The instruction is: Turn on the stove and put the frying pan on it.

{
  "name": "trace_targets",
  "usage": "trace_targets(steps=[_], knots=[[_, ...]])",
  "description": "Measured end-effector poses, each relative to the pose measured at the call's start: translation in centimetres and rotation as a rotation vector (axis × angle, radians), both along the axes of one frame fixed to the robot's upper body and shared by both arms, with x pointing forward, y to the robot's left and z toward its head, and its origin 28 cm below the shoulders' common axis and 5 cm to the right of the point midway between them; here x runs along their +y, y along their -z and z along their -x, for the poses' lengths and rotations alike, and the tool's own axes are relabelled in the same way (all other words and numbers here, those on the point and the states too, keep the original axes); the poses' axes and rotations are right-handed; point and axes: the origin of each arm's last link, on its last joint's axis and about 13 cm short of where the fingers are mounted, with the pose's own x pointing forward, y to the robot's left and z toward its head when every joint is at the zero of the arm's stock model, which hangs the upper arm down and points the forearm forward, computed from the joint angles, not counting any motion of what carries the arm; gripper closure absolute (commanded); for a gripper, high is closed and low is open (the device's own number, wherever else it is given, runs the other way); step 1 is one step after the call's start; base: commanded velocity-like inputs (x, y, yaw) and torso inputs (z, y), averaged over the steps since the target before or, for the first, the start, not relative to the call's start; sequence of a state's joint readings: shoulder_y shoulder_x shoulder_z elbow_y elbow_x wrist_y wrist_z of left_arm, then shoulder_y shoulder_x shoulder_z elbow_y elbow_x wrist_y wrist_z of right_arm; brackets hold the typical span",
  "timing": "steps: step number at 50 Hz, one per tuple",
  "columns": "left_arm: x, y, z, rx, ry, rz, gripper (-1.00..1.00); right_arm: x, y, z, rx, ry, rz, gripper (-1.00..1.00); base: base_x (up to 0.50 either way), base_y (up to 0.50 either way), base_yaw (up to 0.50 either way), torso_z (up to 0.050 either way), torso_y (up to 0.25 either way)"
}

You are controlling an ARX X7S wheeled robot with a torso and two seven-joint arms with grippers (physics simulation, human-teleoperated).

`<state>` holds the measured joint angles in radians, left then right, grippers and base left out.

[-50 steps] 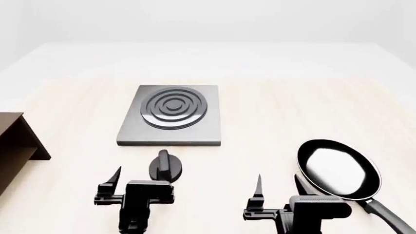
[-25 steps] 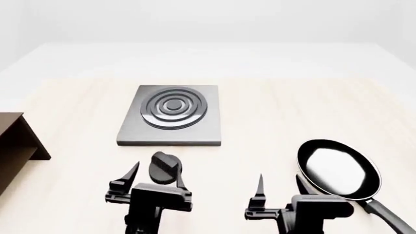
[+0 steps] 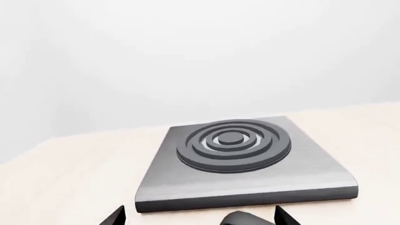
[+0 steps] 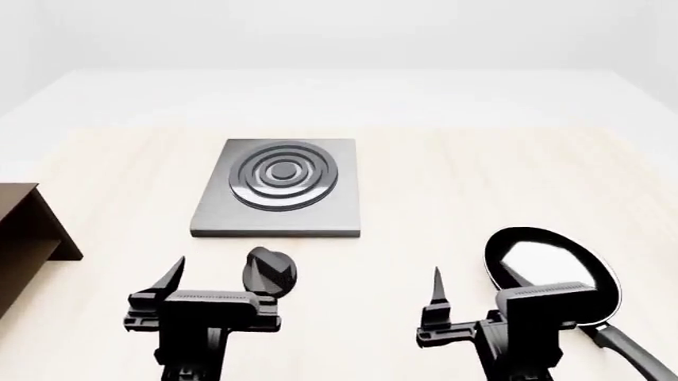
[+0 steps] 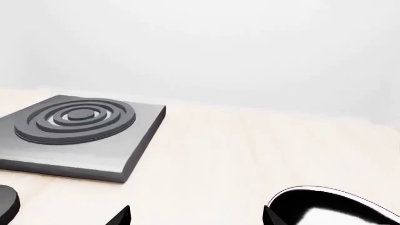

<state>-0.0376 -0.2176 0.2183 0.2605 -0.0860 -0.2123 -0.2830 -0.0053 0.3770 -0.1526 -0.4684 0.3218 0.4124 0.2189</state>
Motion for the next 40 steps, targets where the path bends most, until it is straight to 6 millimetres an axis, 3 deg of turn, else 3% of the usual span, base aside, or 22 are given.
trace_targets(steps=[20,32,40], knots=[[0.7,-0.4,0.1,-0.014,-0.010,0.008,-1.00,-2.4,-5.9,0.3,0.092,-0.018,0.223,-1.00,0.00,0.00,0.00,0.000,0.000],[0.9,-0.4,-0.1,-0.024,0.001,0.012,-1.00,-4.6,-8.9,0.9,0.286,0.011,0.413,-1.00,0.00,0.00,0.00,0.000,0.000],[1.0,-0.4,0.0,-0.028,0.008,0.012,-1.00,-6.2,-9.9,1.6,0.457,0.034,0.543,-1.00,0.00,0.00,0.00,0.000,0.000]])
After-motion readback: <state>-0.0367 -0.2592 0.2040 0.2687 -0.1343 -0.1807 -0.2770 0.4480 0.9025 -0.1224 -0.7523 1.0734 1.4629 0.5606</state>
